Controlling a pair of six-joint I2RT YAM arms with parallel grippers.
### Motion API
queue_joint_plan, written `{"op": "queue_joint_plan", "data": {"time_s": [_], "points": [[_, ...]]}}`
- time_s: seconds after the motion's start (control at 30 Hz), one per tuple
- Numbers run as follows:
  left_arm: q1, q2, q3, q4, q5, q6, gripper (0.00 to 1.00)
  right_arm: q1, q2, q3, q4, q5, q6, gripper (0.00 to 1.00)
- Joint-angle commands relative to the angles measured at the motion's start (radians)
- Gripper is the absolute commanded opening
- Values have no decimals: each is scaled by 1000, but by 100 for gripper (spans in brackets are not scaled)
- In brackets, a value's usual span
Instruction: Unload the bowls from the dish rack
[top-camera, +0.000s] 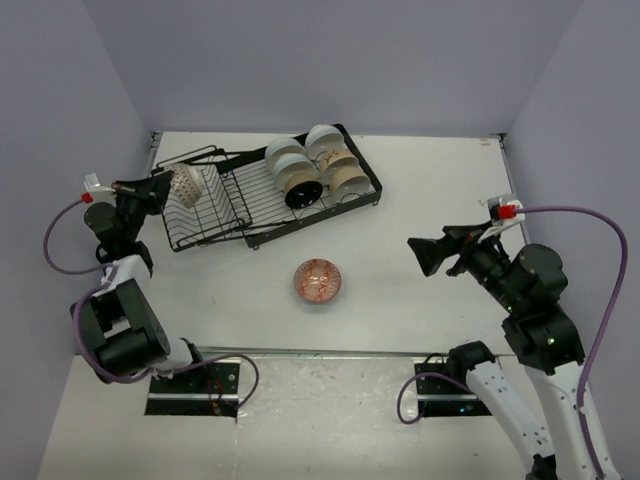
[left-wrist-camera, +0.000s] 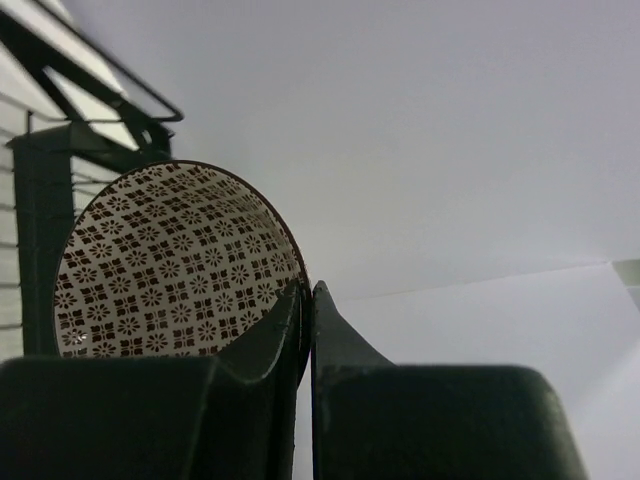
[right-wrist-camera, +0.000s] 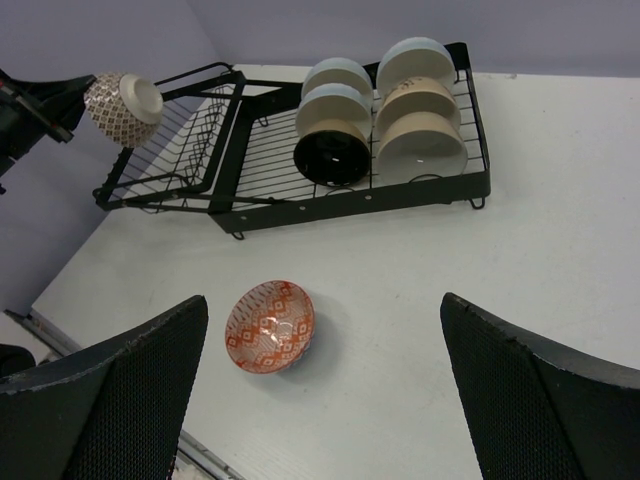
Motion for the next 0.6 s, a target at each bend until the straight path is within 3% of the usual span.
{"op": "queue_joint_plan", "data": {"time_s": [0.0,0.03,0.13,0.23,0.33,0.43,0.57], "points": [[-43,-7,175,16,43,103,0,2,5,-8,29,1,-13,99],[-63,-16,224,-73,56,149,0,4,6,-8,27,10,-13,99],[-161,-55,434,-369,-1,470,0,2,5,-5,22,42,-9,99],[-271,-91,591,-575,-91,617,0,2,2,-1,13,79,-6,99],[-397,-111,667,-707,-159,741,0,2,-3,9,4,122,-6,99],[-611,-131,689,-819,-278,898,0,2,-10,16,-7,171,-4,99],[-778,-151,649,-891,-396,967,0,4,-23,18,-14,226,-4,99]]}}
